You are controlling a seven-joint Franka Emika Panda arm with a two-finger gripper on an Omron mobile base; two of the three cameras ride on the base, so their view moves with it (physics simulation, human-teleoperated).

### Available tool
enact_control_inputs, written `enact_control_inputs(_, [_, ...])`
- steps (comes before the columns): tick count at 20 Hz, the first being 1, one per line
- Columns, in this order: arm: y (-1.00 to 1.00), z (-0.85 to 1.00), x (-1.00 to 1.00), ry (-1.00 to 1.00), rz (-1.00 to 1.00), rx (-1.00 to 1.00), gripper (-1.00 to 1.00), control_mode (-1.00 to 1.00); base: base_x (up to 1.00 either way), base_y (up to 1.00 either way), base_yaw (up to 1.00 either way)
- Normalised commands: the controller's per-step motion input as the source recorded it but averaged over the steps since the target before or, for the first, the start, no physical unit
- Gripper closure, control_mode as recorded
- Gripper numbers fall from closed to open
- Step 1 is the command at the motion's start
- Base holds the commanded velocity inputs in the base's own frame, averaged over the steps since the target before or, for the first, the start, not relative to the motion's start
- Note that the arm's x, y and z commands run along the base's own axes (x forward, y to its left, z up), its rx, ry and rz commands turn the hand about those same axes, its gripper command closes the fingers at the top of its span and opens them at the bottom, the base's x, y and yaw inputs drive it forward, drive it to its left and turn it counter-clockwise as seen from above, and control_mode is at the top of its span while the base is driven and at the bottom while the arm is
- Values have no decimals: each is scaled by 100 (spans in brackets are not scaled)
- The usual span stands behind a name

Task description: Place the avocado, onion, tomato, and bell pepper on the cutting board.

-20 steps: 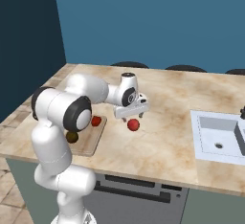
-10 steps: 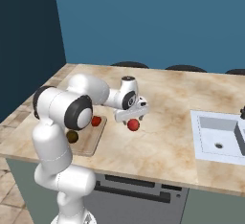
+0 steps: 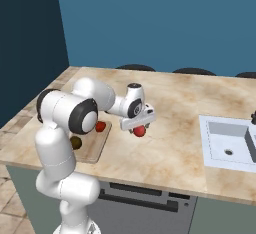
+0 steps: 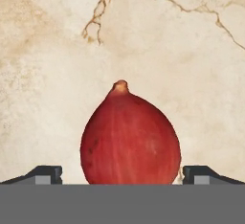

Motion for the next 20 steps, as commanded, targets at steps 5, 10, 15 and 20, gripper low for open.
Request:
enact_control_inputs(5, [0,-12,0,0,5,0,-100,-100,0,0,0])
enact_control_inputs(10, [0,-19,1,0,5,0,-100,-100,0,0,0])
enact_control_inputs(15, [0,-19,2,0,4,0,100,-100,0,0,0])
enact_control_inputs(20, [0,-6,-3,0,0,0,100,-100,0,0,0])
